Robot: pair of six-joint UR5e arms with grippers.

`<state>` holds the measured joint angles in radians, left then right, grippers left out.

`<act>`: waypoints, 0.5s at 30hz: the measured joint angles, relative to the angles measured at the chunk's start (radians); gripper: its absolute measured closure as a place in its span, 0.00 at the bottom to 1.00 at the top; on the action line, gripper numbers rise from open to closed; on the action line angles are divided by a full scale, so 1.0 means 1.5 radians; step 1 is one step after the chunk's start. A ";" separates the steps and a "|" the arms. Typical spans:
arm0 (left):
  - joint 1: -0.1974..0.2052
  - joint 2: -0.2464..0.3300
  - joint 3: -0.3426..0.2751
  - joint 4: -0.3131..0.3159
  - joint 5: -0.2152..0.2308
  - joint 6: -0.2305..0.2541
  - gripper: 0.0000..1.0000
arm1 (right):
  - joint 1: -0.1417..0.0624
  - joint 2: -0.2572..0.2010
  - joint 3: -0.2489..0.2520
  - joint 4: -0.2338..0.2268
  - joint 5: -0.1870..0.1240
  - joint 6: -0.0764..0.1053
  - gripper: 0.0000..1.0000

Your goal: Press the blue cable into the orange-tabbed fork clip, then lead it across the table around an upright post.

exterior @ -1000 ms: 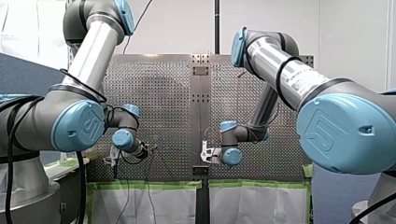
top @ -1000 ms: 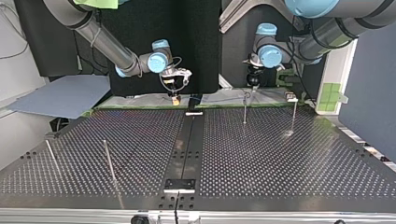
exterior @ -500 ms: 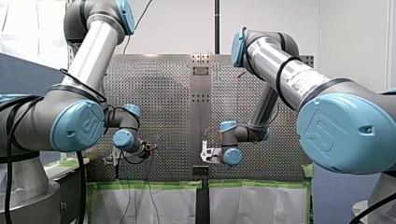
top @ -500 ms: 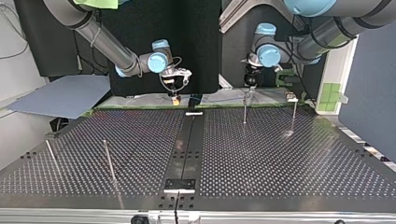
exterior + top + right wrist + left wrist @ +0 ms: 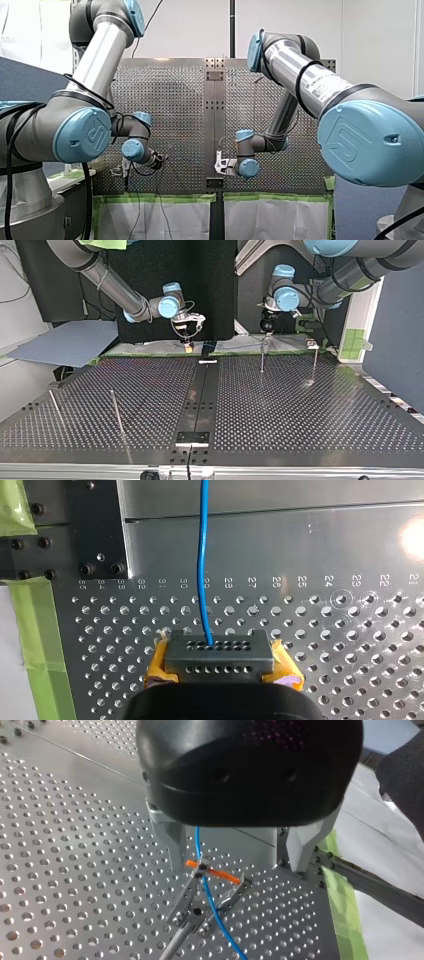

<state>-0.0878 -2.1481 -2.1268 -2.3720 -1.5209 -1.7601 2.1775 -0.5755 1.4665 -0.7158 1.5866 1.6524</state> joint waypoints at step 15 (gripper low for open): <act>-0.012 0.014 0.001 -0.042 0.047 0.080 0.00 | 0.001 0.001 0.000 0.001 -0.001 0.000 1.00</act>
<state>-0.1065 -2.1276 -2.1257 -2.4347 -1.4504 -1.6399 2.1788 -0.5746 1.4668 -0.7139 1.5848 1.6518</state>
